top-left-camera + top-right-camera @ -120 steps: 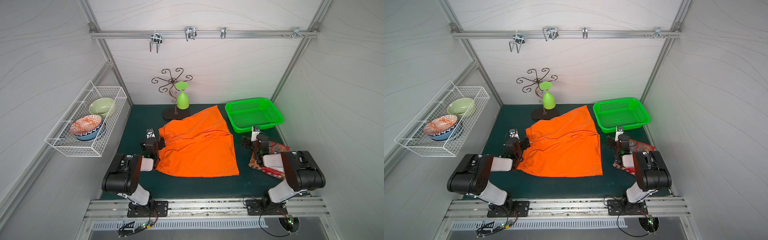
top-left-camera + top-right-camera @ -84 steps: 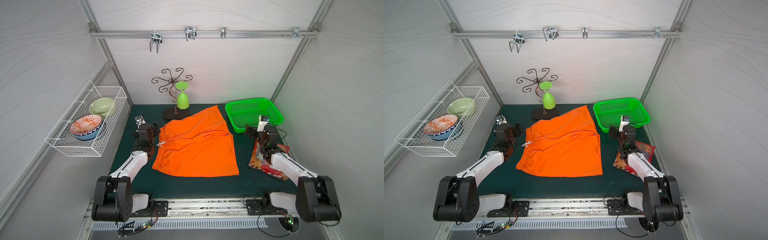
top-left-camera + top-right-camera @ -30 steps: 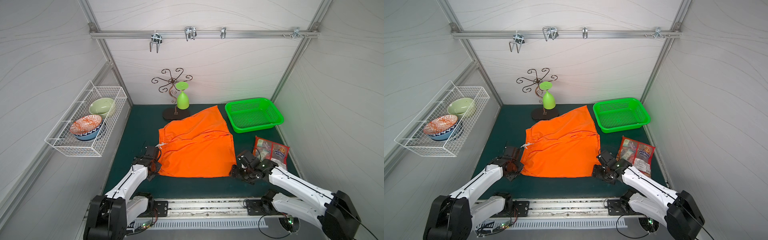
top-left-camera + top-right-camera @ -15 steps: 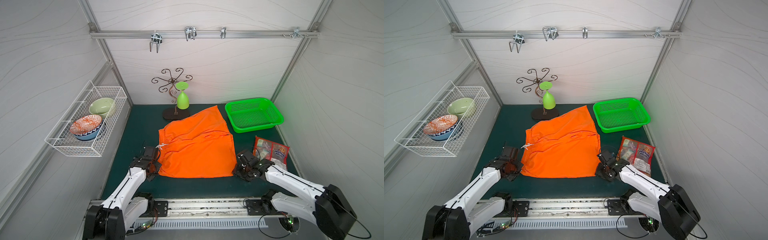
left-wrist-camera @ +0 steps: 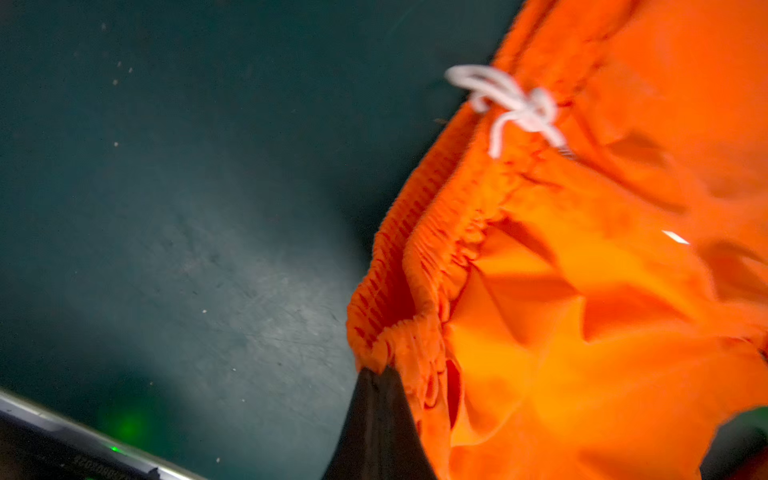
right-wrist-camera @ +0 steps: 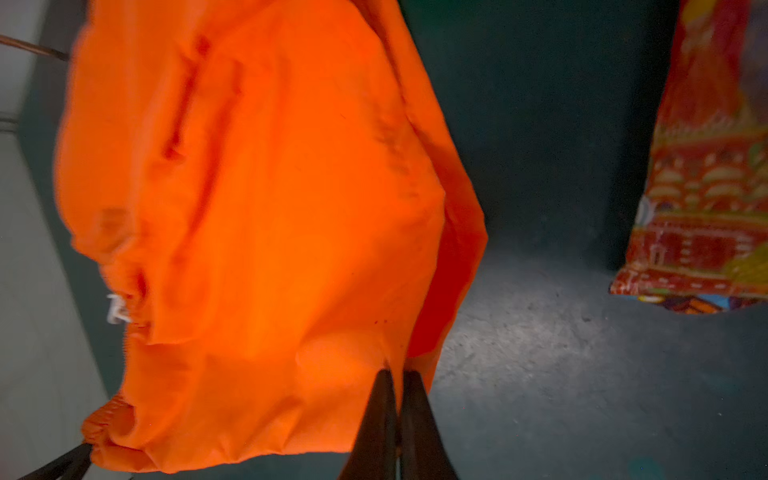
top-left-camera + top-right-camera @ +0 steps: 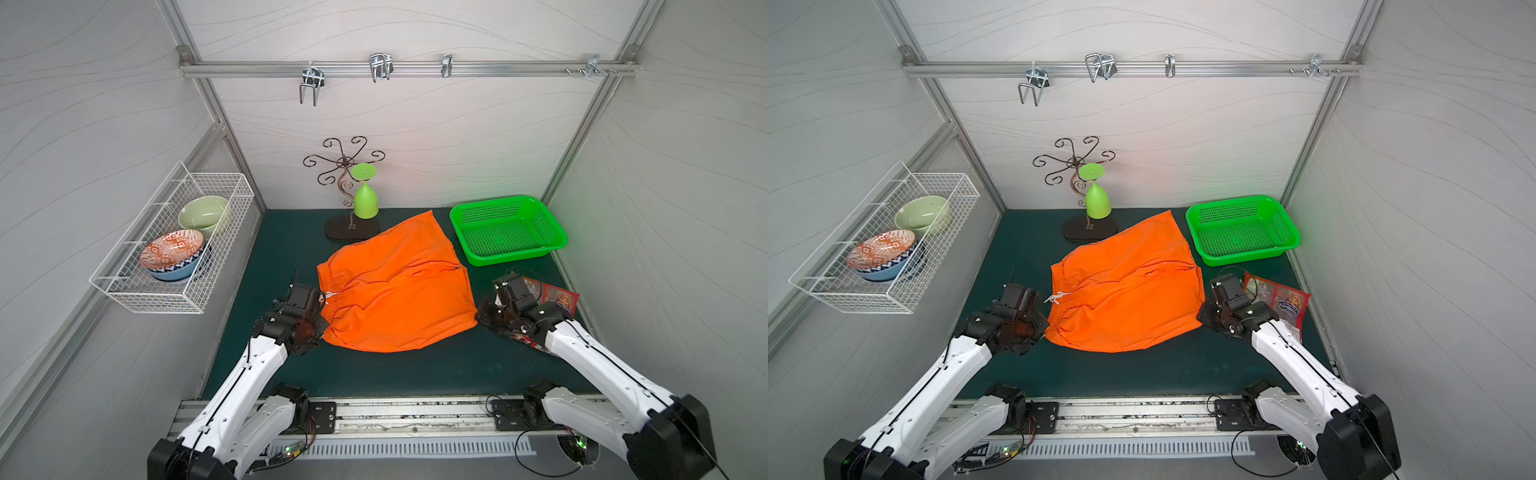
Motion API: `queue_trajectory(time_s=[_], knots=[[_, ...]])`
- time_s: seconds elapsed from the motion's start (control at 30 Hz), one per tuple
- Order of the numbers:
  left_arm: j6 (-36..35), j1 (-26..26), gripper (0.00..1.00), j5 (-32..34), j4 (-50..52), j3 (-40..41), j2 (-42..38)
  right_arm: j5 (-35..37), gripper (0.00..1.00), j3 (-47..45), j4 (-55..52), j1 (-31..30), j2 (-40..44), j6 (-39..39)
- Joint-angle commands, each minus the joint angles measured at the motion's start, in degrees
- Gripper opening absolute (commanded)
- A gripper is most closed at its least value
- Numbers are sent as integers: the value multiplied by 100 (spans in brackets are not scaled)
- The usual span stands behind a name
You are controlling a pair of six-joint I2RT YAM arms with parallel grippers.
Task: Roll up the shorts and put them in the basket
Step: Fold the shorts at the center of the board.
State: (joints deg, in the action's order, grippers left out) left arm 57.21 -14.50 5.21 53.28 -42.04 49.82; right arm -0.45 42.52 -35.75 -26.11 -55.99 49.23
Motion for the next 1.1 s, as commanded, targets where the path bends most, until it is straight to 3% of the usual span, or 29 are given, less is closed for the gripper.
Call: queue_trajectory(time_s=[0.0, 0.17, 0.37, 0.5, 0.57, 0.73, 1.07], knots=[[-354, -79, 0, 204, 754, -753, -408, 66, 0, 658, -737, 162, 304, -599], [-405, -92, 0, 0, 1388, -1130, -799, 137, 0, 1185, -1275, 370, 677, -842], [-70, -229, 0, -302, 1974, -1015, -1463, 454, 0, 1042, -1519, 526, 1491, -898], [107, -230, 0, -808, 2154, -459, -1630, 261, 0, 1040, -1540, 571, 1235, -933], [158, -229, 0, -711, 2115, -414, -1733, 228, 0, 1221, -1327, 569, 1123, -1011], [27, -224, 0, -393, 1579, -479, -1257, 65, 0, 2285, -763, 561, 10, -1243], [-67, -94, 0, 909, 645, -1346, 583, -300, 0, 5109, -250, 520, -3273, -1449]])
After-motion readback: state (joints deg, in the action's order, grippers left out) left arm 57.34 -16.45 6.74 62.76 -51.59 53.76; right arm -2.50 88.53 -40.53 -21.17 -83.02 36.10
